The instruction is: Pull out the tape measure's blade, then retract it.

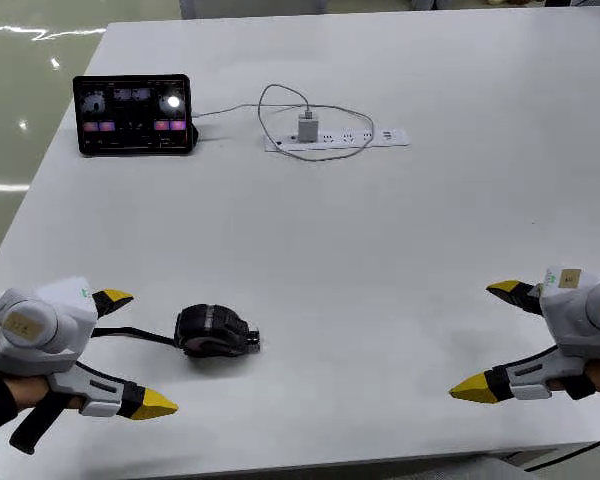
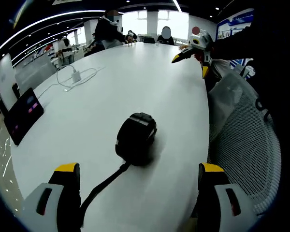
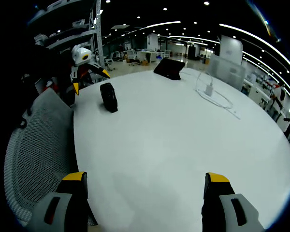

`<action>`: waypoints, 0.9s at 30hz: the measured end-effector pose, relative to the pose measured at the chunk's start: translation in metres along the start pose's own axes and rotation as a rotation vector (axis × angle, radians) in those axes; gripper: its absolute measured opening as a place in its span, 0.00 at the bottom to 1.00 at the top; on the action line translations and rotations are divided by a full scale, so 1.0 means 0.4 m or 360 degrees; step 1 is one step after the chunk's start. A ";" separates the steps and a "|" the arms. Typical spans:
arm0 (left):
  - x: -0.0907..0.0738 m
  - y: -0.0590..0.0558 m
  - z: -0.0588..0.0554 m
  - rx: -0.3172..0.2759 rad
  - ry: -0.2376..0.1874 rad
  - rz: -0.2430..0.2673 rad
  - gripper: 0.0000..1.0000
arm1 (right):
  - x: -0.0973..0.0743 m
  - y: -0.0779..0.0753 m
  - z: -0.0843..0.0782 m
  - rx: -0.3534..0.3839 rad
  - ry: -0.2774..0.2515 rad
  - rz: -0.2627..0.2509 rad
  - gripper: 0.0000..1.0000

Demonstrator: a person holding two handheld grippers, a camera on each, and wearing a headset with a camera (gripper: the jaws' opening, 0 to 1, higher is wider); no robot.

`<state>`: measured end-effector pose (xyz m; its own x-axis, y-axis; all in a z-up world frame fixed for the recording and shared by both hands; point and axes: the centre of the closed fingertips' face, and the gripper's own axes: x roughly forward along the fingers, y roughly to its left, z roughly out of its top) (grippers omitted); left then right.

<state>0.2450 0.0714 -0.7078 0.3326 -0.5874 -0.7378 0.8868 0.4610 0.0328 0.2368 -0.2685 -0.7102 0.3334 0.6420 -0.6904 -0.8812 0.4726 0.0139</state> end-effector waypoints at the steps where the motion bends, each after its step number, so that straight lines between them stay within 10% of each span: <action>1: 0.002 0.003 0.006 0.0020 0.0004 0.0002 0.99 | 0.006 0.000 0.007 -0.0006 -0.0003 0.0011 1.00; 27: 0.110 0.008 0.084 0.0399 0.0173 -0.0218 0.97 | 0.136 0.009 0.118 -0.0247 -0.0010 0.0164 1.00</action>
<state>0.2733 0.0245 -0.7176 0.1800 -0.5518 -0.8143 0.9771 0.1956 0.0834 0.2675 -0.2035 -0.7135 0.2402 0.6863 -0.6865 -0.9518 0.3055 -0.0276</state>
